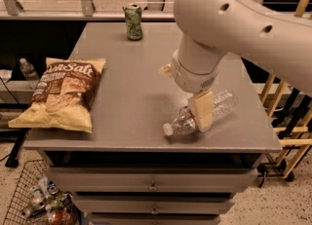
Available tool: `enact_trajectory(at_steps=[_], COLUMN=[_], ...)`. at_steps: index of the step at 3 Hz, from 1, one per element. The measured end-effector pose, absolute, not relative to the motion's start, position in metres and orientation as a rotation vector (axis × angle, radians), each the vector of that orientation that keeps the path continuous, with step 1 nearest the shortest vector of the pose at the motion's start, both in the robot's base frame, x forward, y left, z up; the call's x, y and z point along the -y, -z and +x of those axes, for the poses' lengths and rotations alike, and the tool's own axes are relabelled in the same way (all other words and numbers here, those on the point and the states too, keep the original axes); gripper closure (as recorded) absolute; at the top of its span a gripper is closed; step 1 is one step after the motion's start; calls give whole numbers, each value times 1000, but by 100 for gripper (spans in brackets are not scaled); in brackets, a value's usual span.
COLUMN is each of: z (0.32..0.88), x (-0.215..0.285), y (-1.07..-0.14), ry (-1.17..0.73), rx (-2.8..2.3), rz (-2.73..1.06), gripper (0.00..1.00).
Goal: Knock water bottle over
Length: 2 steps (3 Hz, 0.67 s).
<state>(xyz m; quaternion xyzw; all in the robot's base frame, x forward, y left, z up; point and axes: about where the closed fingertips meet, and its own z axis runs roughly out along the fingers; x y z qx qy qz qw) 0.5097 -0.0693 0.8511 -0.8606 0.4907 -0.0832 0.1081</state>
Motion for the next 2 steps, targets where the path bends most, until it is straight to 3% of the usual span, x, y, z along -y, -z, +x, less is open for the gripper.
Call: enact_trajectory(at_steps=[2], z=[501], x=[93], y=[-869], ry=[191], rx=[-1442], rz=[-2471], gripper=[0])
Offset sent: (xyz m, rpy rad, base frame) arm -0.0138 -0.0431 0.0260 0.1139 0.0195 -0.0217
